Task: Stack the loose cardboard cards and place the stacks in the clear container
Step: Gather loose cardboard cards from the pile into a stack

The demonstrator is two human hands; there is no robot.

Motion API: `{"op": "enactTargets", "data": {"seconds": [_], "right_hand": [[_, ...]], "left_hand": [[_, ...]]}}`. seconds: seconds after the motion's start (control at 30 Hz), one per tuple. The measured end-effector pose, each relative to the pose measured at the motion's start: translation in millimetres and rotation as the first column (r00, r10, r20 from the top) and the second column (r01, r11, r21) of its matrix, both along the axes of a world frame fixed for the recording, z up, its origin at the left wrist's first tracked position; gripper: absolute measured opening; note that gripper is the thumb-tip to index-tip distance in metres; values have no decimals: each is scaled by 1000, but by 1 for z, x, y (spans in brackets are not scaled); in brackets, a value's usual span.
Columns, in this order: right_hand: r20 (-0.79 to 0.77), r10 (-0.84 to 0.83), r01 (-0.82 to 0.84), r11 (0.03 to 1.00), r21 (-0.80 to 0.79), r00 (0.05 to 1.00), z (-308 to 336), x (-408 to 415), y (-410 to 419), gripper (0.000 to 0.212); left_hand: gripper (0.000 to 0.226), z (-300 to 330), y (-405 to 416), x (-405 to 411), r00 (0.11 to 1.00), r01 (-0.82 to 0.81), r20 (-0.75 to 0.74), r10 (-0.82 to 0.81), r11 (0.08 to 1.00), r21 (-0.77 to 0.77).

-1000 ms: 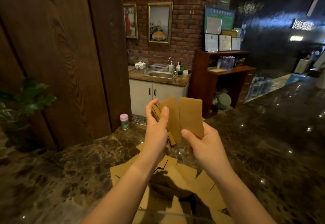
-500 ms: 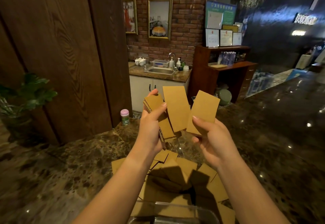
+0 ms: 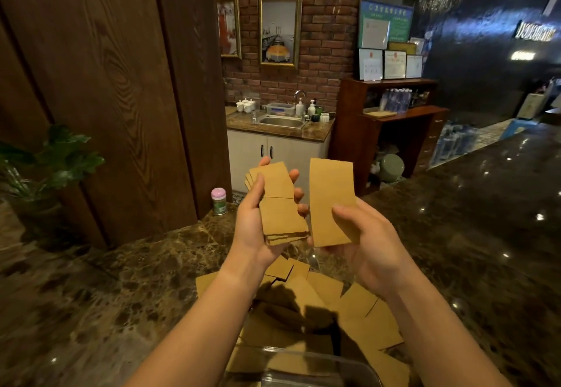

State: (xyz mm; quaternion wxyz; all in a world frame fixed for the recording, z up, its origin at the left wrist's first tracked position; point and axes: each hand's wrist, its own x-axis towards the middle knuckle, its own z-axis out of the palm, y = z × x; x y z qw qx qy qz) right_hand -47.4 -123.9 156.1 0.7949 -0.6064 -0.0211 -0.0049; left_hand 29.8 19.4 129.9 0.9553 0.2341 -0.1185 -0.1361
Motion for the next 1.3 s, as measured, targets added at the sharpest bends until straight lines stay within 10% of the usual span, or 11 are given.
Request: {"op": "enactTargets", "data": {"seconds": [0.33, 0.5, 0.67, 0.83, 1.07, 1.3], "right_hand": [[98, -148, 157, 983, -97, 984, -9, 5, 1, 23], [417, -43, 377, 515, -770, 908, -21, 13, 19, 43], [204, 213, 44, 581, -813, 956, -29, 16, 14, 83], [203, 277, 137, 239, -961, 939, -50, 31, 9, 72], [9, -53, 44, 706, -707, 999, -111, 64, -16, 49], [-415, -162, -413, 50, -909, 895, -186, 90, -8, 110]], "left_hand": [[44, 1, 2, 1, 994, 2, 105, -17, 989, 145], [48, -8, -13, -2, 995, -52, 94, 23, 947, 317], [46, -29, -7, 7, 997, -66, 67, 47, 944, 324], [45, -50, 4, 16, 992, -11, -113, 51, 945, 327], [59, -90, 40, 31, 912, 18, -385, 139, 926, 377], [44, -113, 73, 41, 904, 20, -404, 143, 928, 373]]}}
